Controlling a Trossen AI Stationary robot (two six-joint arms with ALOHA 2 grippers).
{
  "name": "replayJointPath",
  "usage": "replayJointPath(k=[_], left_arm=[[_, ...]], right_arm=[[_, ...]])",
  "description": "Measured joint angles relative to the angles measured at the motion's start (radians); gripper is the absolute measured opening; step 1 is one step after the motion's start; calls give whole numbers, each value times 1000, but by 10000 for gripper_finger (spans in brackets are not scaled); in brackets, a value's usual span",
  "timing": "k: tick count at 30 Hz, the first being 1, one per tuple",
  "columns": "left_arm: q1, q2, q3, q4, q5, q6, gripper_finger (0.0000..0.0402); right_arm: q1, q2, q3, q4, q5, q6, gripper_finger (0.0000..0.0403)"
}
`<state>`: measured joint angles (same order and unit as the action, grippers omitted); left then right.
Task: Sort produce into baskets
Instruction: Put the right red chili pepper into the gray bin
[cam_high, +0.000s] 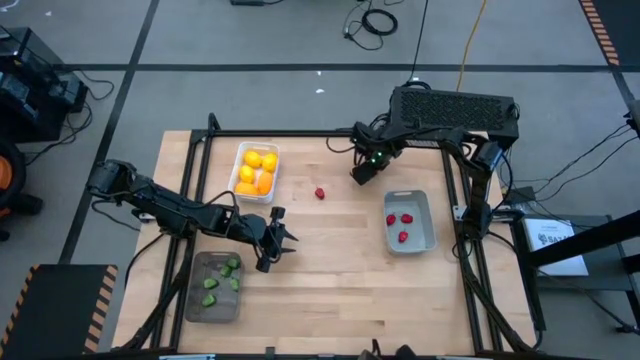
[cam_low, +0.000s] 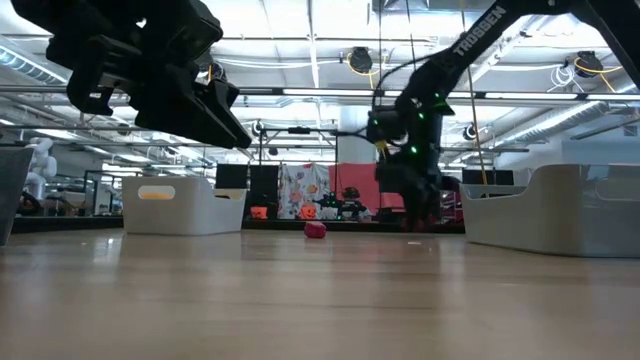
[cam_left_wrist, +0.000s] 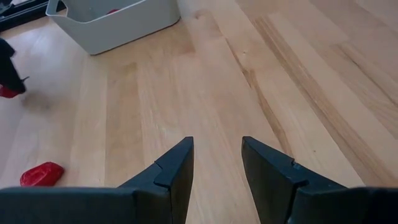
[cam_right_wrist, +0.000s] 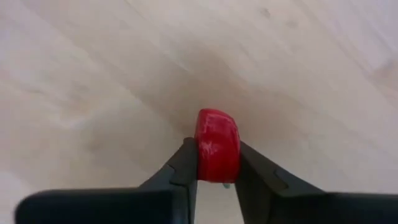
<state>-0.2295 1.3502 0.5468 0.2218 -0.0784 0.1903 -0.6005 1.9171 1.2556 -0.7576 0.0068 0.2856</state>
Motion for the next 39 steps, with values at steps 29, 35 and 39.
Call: replayJointPath(k=[29, 35, 39], left_arm=[[0, 0, 0, 112, 25, 112, 144], [0, 0, 0, 110, 26, 105, 144], [-1, 0, 0, 106, 30, 103, 144]], right_arm=[[491, -16, 327, -815, -41, 259, 70], [545, -14, 260, -814, 104, 333, 70], [534, -14, 218, -816, 117, 355, 71]])
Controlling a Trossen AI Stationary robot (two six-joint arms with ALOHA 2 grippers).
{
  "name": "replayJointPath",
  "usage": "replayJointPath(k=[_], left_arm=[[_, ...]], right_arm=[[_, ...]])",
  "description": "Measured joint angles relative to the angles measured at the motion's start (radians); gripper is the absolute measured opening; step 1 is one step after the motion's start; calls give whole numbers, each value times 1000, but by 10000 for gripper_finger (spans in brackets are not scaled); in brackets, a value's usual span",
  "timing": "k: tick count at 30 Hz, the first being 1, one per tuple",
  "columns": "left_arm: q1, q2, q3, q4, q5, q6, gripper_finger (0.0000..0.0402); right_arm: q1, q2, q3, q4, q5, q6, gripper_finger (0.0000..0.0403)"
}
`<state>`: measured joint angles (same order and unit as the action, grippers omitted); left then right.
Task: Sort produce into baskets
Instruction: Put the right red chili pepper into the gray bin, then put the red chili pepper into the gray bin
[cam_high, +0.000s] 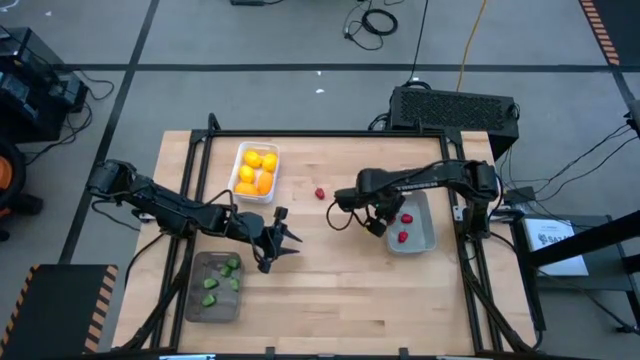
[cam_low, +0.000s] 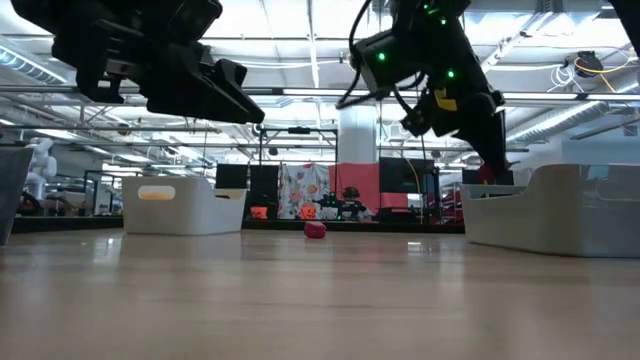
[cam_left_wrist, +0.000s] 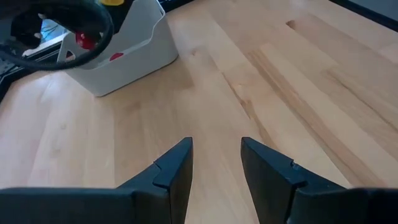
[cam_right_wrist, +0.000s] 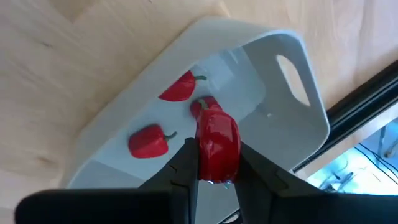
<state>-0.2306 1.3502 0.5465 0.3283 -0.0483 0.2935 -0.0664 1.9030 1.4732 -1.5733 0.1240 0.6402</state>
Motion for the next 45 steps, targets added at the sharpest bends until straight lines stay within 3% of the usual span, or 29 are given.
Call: replayJointPath(k=[14, 26, 30, 35, 38, 41, 45], left_arm=[[0, 0, 0, -9, 0, -3, 144], [2, 0, 0, -80, 0, 1, 144], [25, 0, 0, -165, -15, 2, 144], [58, 0, 0, -263, -32, -14, 144], [62, -6, 0, -326, -78, -30, 144], [61, -28, 0, -400, -127, -53, 144], [61, -92, 0, -481, -149, -79, 144]], right_arm=[[-44, 0, -24, 2, -19, -48, 168], [-37, -66, 18, 43, -17, 31, 160], [-35, -78, 32, 298, 2, 55, 157], [-11, -50, 34, 787, 172, 35, 157], [-3, 1, 33, 1013, 192, -4, 157], [-2, 53, 33, 1138, 213, 17, 157], [-5, 128, 32, 1139, 255, 49, 157]])
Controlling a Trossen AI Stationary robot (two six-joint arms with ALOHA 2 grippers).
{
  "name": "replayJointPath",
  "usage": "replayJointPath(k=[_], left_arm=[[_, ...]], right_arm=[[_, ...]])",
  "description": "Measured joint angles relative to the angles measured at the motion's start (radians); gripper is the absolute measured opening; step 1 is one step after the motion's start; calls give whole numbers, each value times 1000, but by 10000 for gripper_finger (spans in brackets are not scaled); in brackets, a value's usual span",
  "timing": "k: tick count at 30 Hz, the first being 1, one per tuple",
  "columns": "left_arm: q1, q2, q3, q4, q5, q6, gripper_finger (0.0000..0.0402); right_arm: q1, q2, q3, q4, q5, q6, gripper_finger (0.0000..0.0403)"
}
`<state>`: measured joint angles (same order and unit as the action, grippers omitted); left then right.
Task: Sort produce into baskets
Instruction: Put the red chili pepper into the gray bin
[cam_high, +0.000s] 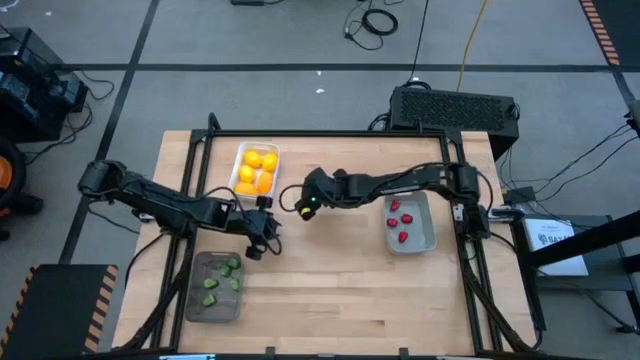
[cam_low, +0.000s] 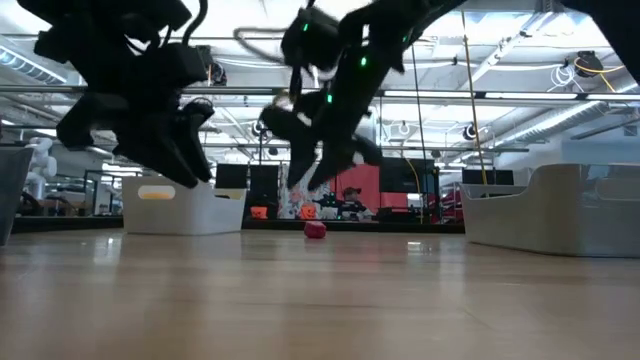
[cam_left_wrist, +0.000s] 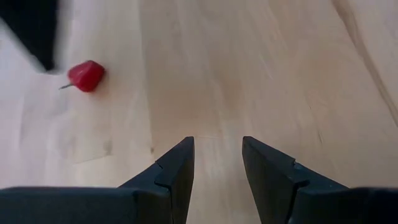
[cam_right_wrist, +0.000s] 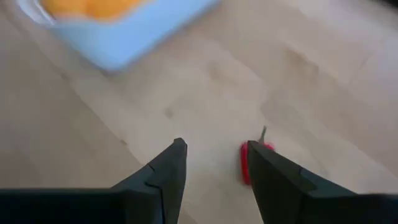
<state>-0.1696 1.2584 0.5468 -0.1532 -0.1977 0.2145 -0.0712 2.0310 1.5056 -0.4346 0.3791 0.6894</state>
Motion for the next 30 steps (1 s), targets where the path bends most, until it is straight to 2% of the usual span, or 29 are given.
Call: replayJointPath(k=[6, 15, 26, 30], left_arm=[[0, -70, 0, -12, 3, -34, 144], [-3, -67, 0, -18, 11, -54, 144], [-4, -67, 0, -18, 22, -78, 144], [-4, -67, 0, -21, 23, -79, 144]], right_arm=[[-4, 60, 1, 20, 40, 31, 157], [-41, 140, 0, 23, 79, 40, 157], [-50, 199, 4, 35, 80, 80, 157], [-45, 191, 3, 24, 54, 81, 139]])
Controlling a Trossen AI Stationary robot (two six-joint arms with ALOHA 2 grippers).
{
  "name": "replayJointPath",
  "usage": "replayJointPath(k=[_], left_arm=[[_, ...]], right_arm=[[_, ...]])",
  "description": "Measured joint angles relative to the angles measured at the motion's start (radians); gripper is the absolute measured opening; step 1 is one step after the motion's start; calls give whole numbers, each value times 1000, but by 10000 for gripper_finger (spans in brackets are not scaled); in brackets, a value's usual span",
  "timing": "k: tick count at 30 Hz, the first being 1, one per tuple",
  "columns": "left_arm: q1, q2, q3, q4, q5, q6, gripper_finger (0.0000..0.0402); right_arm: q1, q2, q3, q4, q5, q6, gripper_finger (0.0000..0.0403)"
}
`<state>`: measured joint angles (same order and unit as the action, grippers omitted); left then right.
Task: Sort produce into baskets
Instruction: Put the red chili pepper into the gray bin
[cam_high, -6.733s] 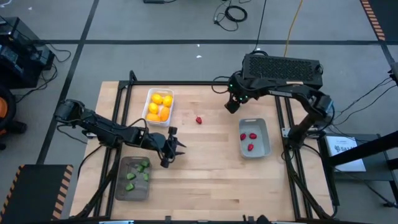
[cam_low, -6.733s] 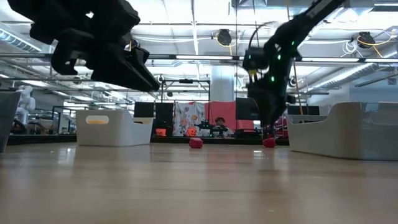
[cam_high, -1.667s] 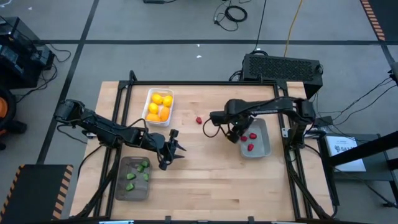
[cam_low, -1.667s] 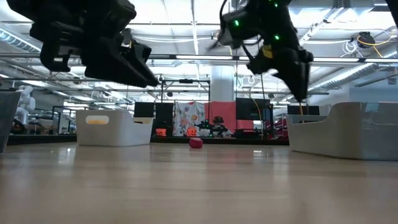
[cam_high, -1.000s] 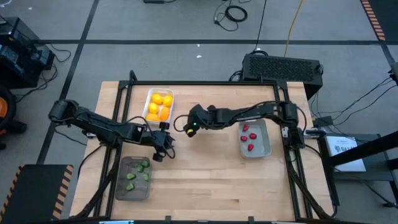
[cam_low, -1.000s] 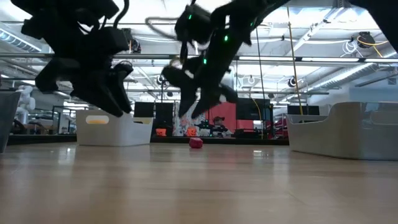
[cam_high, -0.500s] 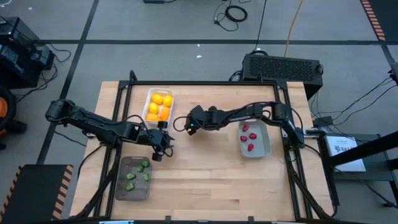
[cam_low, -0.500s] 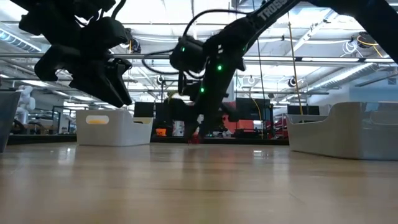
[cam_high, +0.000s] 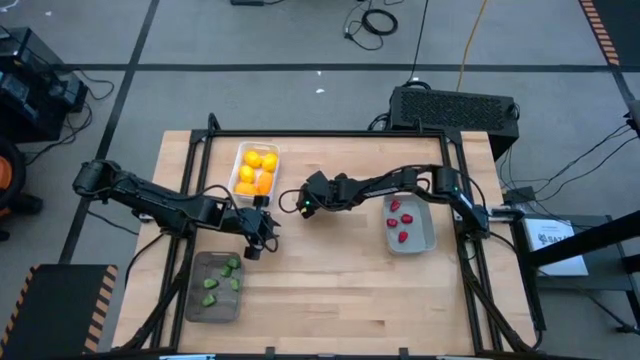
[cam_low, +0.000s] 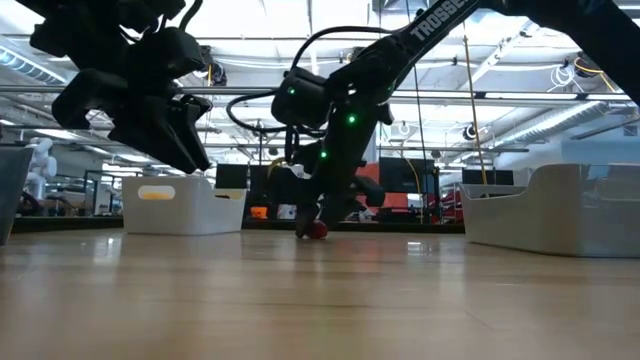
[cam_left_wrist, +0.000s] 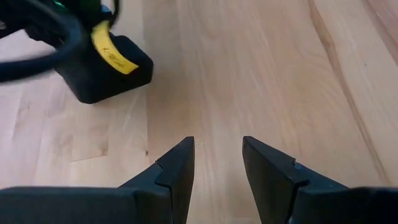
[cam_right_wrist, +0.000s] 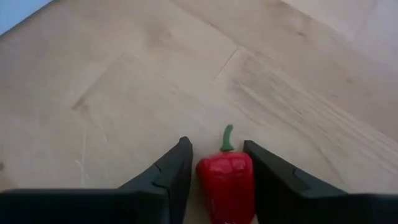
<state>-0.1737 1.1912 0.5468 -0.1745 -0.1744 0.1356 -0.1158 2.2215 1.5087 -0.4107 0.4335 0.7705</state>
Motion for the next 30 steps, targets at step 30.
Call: replayJointPath(k=[30], left_arm=[[-5, 0, 0, -55, 22, -54, 144]], right_arm=[[38, -477, -43, -1036, -171, 175, 57]])
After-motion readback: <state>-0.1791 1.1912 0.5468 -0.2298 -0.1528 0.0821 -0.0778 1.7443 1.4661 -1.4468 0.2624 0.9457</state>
